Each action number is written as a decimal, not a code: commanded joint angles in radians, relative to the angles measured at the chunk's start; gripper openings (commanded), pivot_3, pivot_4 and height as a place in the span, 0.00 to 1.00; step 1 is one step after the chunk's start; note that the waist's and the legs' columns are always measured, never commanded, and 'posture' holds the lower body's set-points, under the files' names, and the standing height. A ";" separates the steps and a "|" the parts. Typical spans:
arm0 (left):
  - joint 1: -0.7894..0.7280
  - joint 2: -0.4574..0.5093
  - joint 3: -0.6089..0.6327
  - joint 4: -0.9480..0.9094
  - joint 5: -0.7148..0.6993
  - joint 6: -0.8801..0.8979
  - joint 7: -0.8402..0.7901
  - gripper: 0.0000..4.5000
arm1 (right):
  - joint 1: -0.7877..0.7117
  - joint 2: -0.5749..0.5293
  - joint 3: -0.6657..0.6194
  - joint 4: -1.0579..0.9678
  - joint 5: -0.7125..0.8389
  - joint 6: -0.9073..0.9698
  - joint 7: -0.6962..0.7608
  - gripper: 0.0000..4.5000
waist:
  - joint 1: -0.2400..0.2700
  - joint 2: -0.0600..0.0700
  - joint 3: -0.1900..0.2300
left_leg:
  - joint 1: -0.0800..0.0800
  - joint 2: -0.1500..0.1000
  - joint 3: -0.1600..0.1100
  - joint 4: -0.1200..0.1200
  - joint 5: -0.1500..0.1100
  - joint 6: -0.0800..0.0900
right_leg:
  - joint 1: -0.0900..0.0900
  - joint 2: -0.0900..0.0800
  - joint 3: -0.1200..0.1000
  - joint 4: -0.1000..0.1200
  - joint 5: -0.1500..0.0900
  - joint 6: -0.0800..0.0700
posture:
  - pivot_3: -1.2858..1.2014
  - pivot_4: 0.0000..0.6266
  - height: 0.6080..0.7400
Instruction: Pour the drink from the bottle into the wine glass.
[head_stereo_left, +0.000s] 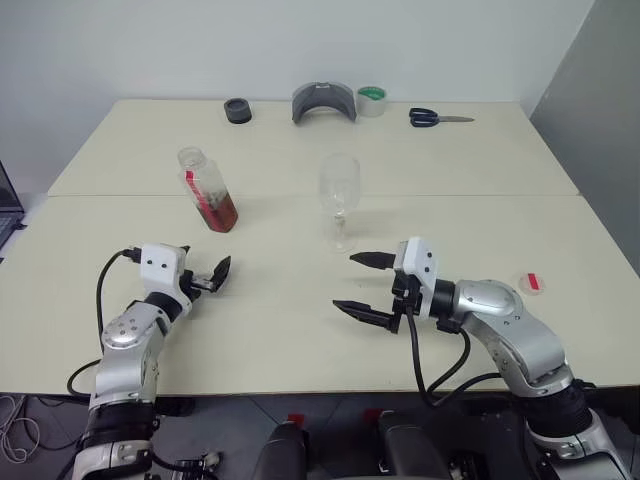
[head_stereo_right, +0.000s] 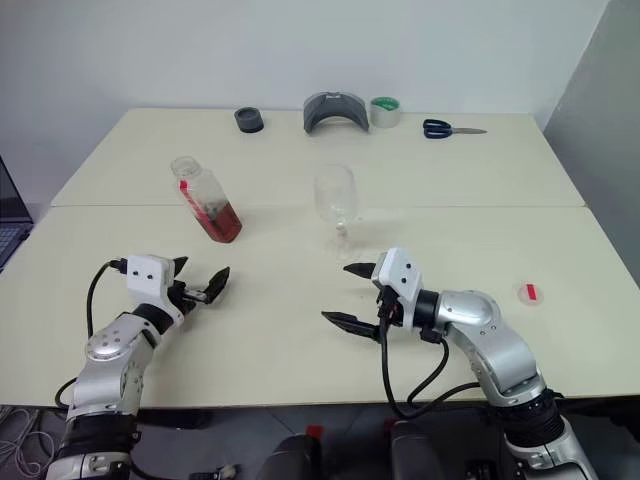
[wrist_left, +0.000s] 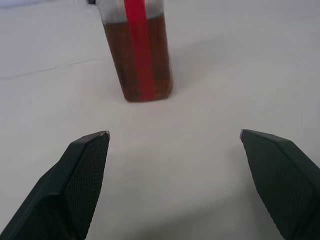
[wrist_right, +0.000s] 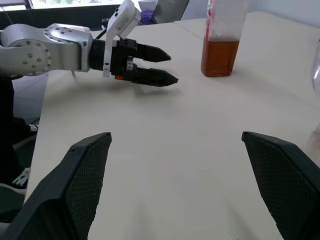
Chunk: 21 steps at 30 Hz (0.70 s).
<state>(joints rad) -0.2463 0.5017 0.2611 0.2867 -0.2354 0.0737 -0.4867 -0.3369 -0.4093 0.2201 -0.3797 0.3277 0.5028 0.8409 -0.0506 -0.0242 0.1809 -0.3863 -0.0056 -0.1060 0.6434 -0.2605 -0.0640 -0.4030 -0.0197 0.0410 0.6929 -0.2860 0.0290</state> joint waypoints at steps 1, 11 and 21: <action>-0.055 0.028 0.033 0.043 -0.013 -0.033 -0.009 1.00 | -0.025 0.000 -0.003 -0.048 0.024 0.010 -0.006 0.99 | 0.000 0.000 0.000 | 0.000 0.000 0.000 0.000 0.000 0.000 | 0.000 0.000 0.000 0.000 0.000 0.000 | 0.52 0.24 1.00; -0.226 0.050 0.008 0.208 0.000 -0.059 -0.062 1.00 | -0.042 0.007 0.011 -0.050 0.023 0.016 -0.029 0.99 | 0.000 0.000 0.000 | -0.001 0.000 0.000 0.000 0.000 0.000 | 0.000 0.000 0.000 0.000 0.000 0.000 | 0.52 0.24 1.00; -0.332 0.054 -0.006 0.279 0.024 -0.065 -0.060 1.00 | -0.051 0.011 0.019 -0.040 0.019 0.011 -0.044 0.99 | 0.000 0.000 0.000 | -0.001 0.000 0.000 0.000 0.000 0.000 | 0.000 0.000 -0.001 0.000 0.000 0.000 | 0.52 0.24 1.00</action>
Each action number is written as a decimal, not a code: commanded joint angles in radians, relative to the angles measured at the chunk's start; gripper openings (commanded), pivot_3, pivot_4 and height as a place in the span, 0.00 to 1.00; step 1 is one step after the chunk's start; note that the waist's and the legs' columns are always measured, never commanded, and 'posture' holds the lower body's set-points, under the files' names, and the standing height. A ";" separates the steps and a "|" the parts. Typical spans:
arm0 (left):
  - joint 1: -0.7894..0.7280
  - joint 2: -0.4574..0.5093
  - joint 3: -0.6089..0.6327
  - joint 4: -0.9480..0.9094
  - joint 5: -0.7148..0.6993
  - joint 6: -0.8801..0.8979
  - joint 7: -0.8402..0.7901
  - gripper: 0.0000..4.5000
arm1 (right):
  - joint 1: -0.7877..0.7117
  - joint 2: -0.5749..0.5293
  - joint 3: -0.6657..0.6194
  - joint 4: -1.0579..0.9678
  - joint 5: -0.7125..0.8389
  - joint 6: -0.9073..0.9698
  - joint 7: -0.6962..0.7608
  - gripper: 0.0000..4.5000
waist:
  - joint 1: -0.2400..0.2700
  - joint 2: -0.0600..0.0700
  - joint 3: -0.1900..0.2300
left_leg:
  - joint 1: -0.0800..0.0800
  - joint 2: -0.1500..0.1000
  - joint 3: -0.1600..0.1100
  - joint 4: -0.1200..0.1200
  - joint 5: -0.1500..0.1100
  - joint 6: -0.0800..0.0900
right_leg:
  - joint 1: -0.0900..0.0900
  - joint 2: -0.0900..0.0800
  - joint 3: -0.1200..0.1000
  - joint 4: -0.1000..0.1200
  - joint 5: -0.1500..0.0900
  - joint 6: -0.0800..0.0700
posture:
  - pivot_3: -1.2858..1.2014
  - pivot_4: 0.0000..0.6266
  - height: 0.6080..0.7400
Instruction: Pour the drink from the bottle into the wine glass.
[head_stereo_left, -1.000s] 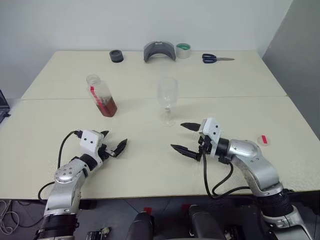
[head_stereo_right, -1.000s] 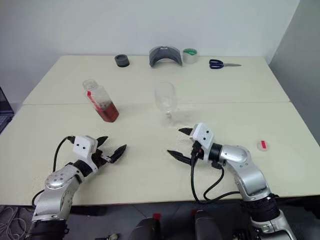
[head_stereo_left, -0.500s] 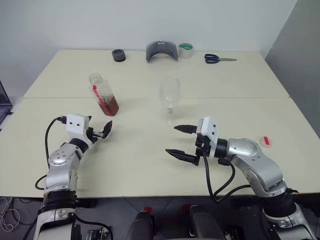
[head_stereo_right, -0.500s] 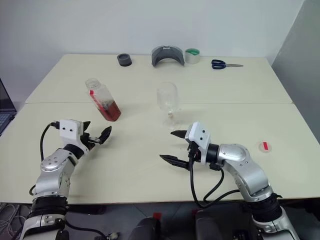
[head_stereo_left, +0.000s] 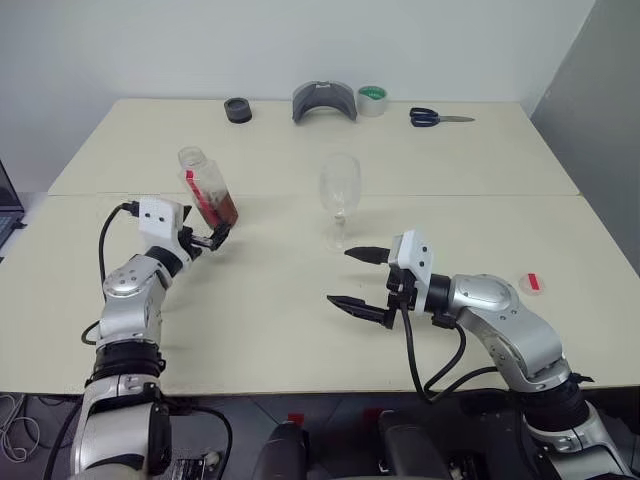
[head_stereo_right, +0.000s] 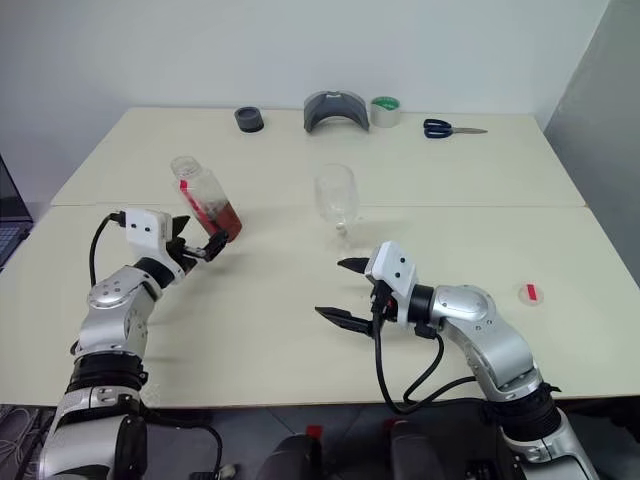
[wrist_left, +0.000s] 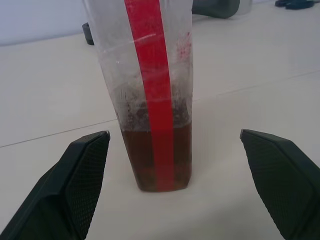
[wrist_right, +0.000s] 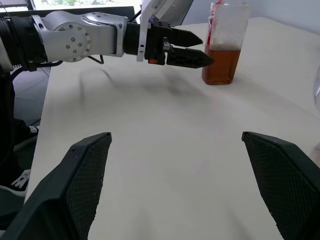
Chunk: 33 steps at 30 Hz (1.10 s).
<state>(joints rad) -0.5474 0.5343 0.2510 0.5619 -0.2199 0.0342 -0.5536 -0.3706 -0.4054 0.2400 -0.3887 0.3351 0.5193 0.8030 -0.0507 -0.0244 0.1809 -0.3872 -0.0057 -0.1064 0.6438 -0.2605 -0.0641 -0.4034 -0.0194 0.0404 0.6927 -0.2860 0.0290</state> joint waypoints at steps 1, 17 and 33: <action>-0.040 0.021 0.004 0.012 0.011 -0.028 0.010 1.00 | -0.019 0.009 -0.002 -0.028 0.014 -0.005 -0.008 0.99 | 0.000 0.000 0.000 | 0.000 0.000 0.000 0.000 0.000 0.000 | 0.000 0.000 0.000 0.000 0.000 0.000 | 0.52 0.24 1.00; -0.167 0.031 0.002 0.181 0.016 -0.067 0.006 1.00 | -0.058 0.047 0.003 -0.006 0.020 0.006 -0.022 0.99 | 0.000 0.000 0.000 | -0.001 0.000 -0.001 0.001 0.000 0.000 | -0.001 0.000 -0.001 0.000 0.000 0.000 | 0.52 0.24 1.00; -0.277 0.025 -0.014 0.380 0.047 -0.158 -0.020 0.37 | -0.066 0.063 -0.002 -0.009 0.011 0.010 -0.045 1.00 | -0.001 0.000 0.000 | -0.003 -0.001 -0.002 0.001 0.000 0.000 | -0.002 0.000 -0.002 0.001 0.000 0.000 | 0.52 0.24 1.00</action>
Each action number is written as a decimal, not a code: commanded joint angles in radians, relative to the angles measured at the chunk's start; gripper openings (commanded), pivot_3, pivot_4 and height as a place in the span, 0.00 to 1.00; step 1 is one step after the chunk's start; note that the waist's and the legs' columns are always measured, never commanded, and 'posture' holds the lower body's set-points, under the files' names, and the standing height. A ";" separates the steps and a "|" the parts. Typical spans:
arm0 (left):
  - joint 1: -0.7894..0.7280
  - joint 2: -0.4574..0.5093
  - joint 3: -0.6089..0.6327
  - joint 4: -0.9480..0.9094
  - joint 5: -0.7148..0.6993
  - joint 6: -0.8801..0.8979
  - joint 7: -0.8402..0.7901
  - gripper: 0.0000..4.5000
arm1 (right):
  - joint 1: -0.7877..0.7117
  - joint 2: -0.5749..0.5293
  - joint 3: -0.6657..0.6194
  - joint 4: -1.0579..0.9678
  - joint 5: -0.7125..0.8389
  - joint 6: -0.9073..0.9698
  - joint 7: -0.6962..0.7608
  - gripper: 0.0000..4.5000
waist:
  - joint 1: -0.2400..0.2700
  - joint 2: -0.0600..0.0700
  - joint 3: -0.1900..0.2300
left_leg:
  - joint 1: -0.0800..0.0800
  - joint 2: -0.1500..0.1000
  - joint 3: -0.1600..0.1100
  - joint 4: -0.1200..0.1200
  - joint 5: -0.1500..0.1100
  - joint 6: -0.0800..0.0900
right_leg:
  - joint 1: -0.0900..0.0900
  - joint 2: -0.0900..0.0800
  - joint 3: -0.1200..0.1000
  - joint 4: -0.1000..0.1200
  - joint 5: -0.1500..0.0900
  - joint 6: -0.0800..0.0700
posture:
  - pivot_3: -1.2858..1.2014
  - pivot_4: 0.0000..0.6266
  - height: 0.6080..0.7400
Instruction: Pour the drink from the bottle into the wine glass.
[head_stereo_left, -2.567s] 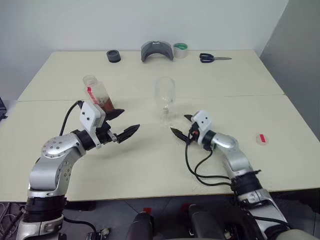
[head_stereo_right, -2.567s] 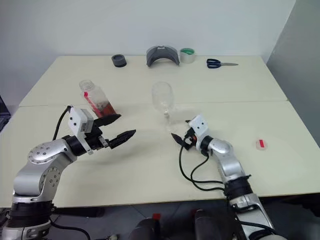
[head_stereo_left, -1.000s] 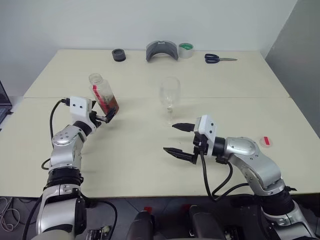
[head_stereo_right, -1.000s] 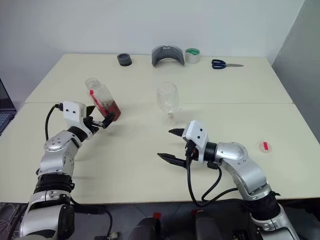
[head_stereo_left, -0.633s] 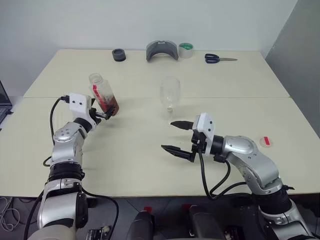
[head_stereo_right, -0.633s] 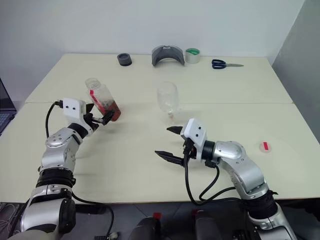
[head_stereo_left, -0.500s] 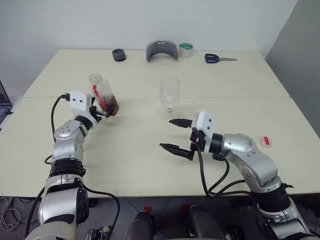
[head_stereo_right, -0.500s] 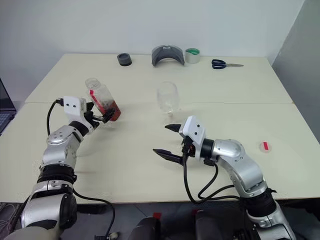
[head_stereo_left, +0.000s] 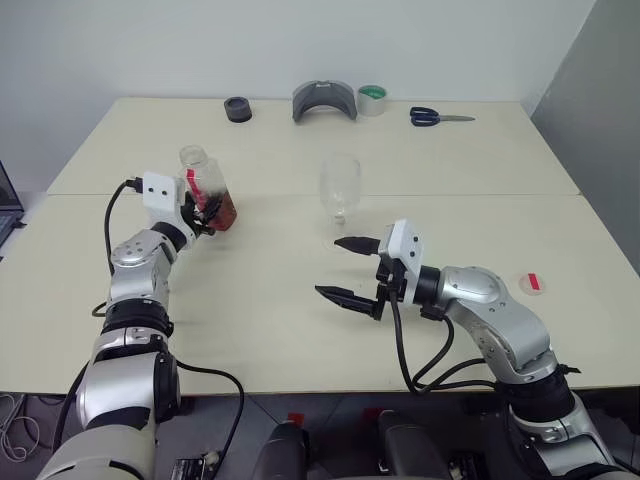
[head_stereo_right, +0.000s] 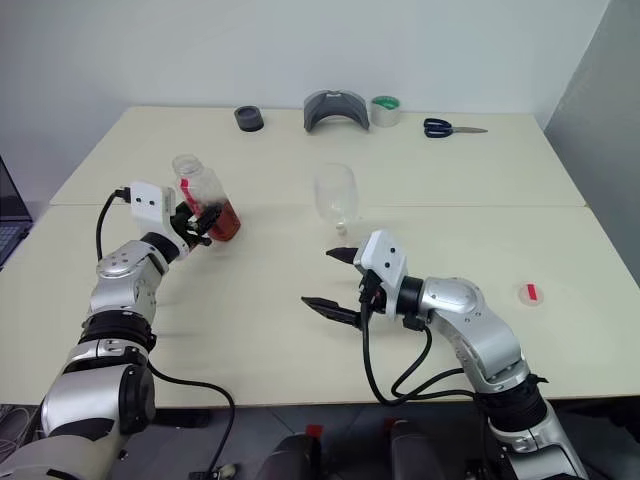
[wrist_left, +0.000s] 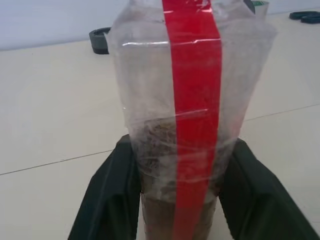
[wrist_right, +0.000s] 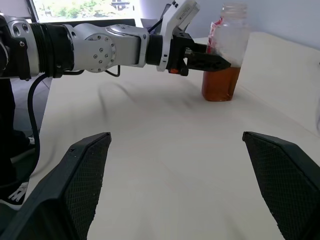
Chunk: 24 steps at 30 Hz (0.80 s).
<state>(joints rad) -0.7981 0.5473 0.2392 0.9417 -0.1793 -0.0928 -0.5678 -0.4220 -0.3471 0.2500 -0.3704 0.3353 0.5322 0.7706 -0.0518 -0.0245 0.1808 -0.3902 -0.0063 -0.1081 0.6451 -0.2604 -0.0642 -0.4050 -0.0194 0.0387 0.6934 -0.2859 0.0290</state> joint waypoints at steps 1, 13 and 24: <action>-0.028 0.011 -0.002 0.004 0.006 -0.034 -0.008 0.37 | -0.015 0.004 -0.014 -0.030 0.010 -0.003 -0.017 1.00 | 0.000 0.000 0.000 | 0.000 0.000 0.000 0.000 0.000 0.000 | 0.000 0.000 0.000 0.000 0.000 0.000 | 0.52 0.24 1.00; -0.054 -0.013 -0.119 -0.235 0.089 -0.061 -0.013 0.37 | 0.003 -0.011 -0.168 -0.112 0.070 0.054 -0.133 1.00 | 0.003 0.000 0.000 | -0.004 -0.001 -0.002 0.001 0.000 0.000 | -0.001 -0.001 -0.001 0.000 0.000 0.000 | 0.52 0.24 1.00; -0.163 -0.012 -0.298 -0.249 0.295 -0.271 0.018 0.37 | -0.016 -0.073 -0.238 -0.067 0.009 -0.053 -0.161 1.00 | 0.003 0.000 0.000 | -0.004 -0.001 -0.001 0.001 0.000 0.000 | -0.002 0.000 -0.001 0.000 0.000 0.000 | 0.52 0.24 1.00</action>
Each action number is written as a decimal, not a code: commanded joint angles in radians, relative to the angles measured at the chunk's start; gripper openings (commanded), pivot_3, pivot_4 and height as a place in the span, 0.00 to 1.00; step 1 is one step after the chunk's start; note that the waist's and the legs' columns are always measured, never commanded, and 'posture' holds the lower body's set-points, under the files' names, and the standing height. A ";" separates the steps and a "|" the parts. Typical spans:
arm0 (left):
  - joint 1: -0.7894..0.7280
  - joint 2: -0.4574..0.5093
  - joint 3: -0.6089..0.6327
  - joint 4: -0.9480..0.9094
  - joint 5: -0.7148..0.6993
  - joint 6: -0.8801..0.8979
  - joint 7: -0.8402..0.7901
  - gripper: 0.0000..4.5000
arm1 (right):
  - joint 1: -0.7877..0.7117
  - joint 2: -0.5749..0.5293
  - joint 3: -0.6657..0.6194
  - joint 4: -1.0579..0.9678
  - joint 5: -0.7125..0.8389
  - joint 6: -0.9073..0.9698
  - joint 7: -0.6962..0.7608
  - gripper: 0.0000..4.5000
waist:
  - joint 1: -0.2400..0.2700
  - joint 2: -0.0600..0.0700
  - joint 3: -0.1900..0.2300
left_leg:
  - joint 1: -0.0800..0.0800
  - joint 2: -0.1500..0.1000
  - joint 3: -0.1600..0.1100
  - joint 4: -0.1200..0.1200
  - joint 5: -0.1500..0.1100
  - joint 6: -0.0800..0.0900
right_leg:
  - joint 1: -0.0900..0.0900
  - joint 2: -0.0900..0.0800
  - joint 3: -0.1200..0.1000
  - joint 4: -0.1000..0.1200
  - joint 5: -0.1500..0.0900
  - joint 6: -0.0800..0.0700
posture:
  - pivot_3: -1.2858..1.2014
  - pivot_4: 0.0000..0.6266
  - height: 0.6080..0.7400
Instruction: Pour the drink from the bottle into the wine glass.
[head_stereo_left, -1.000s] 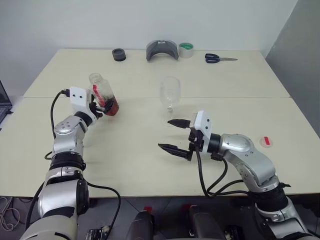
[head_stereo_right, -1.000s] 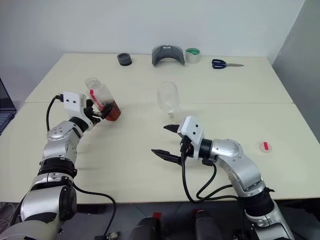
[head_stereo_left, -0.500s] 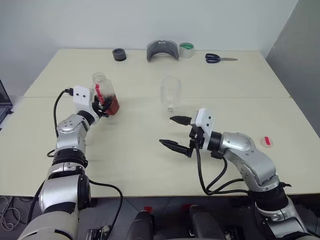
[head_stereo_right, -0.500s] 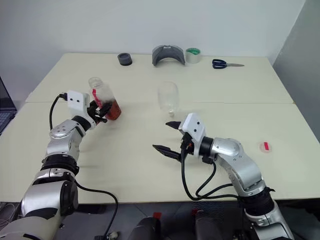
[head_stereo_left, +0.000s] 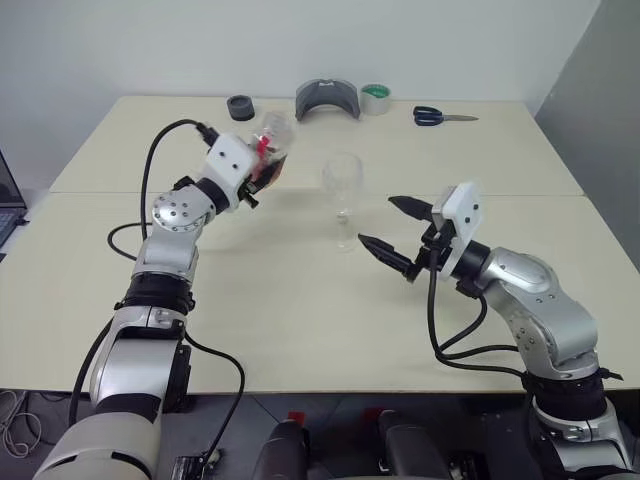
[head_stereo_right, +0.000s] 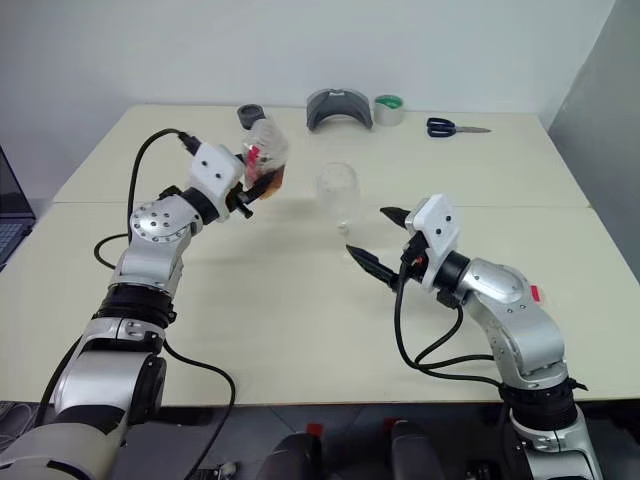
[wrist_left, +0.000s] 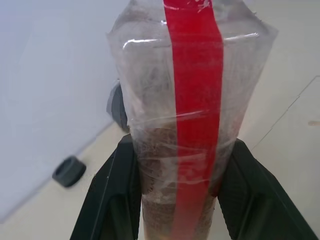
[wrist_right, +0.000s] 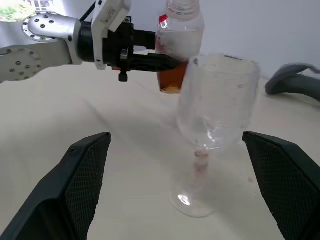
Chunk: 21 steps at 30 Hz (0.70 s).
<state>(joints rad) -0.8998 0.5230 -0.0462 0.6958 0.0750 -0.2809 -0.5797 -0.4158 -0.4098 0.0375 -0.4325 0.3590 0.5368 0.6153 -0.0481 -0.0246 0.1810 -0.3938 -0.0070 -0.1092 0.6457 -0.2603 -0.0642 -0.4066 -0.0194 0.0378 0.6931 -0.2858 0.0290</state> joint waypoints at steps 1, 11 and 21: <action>-0.075 0.013 -0.023 0.016 0.059 -0.108 0.042 0.37 | -0.024 -0.017 -0.027 0.000 -0.009 -0.056 0.003 1.00 | -0.001 0.000 0.000 | 0.000 0.000 0.000 0.000 0.000 0.000 | 0.000 0.000 0.000 0.000 0.000 0.000 | 0.52 0.24 1.00; -0.191 0.021 -0.113 0.198 0.237 -0.307 0.204 0.37 | -0.016 -0.008 -0.044 -0.003 0.053 -0.013 -0.014 1.00 | -0.002 0.000 0.000 | 0.000 0.000 0.000 0.000 0.000 0.000 | 0.000 0.000 0.000 0.000 0.000 0.000 | 0.52 0.24 1.00; -0.259 0.044 -0.190 0.285 0.391 -0.436 0.361 0.37 | -0.020 -0.007 -0.030 0.016 0.030 -0.034 -0.041 1.00 | -0.002 0.000 0.000 | 0.000 0.000 0.000 0.000 0.000 0.000 | 0.000 0.000 0.000 0.000 0.000 0.000 | 0.52 0.24 1.00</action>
<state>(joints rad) -1.1135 0.5446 -0.2361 0.9928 0.4489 -0.6848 -0.2641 -0.4194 -0.4177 0.0204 -0.4030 0.3899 0.5268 0.5829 -0.0504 -0.0248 0.1811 -0.3942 -0.0076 -0.1089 0.6460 -0.2603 -0.0640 -0.4067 -0.0194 0.0378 0.6935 -0.2858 0.0291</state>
